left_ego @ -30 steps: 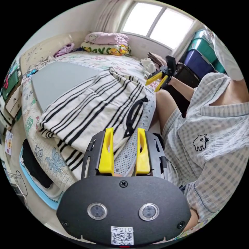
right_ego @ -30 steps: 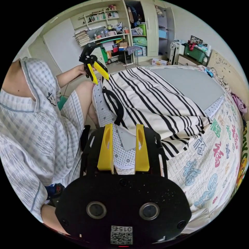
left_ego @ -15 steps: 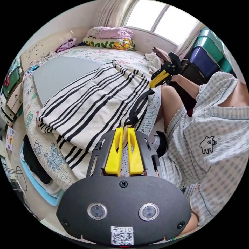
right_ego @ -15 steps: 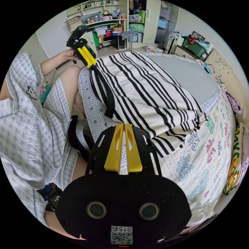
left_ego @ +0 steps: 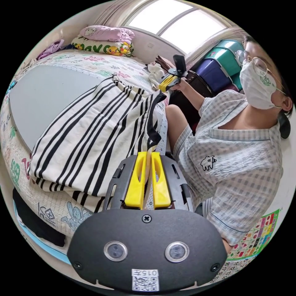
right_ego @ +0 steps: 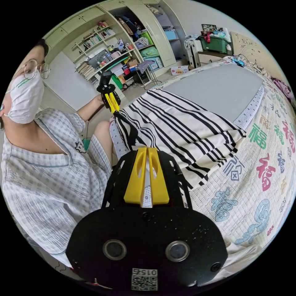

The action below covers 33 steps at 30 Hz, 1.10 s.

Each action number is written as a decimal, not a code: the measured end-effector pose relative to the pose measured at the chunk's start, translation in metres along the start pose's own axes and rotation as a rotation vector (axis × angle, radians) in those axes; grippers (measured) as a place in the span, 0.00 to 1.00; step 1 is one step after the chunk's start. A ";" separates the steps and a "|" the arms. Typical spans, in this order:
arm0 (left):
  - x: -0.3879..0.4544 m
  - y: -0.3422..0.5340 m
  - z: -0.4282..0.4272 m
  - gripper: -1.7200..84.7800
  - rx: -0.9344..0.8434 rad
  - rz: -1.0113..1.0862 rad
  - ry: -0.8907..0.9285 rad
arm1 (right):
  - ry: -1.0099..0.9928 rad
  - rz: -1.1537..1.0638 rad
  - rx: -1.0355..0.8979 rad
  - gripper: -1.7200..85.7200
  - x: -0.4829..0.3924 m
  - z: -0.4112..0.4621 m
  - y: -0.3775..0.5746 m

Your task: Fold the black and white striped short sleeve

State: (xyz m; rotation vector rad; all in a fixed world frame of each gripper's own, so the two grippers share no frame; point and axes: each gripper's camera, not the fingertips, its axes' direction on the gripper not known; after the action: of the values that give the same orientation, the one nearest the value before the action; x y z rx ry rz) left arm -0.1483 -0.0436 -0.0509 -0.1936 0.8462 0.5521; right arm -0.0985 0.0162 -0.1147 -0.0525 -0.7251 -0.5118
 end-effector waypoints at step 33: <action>-0.210 -0.080 -0.142 0.03 0.666 -0.605 -0.733 | 0.729 0.459 0.310 0.02 0.311 -0.094 -0.512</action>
State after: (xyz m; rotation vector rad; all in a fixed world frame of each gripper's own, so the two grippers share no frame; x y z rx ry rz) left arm -0.3105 -0.2446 0.0102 0.3476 0.1891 -0.2484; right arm -0.0816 -0.5862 -0.0503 0.2440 -0.0566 0.0431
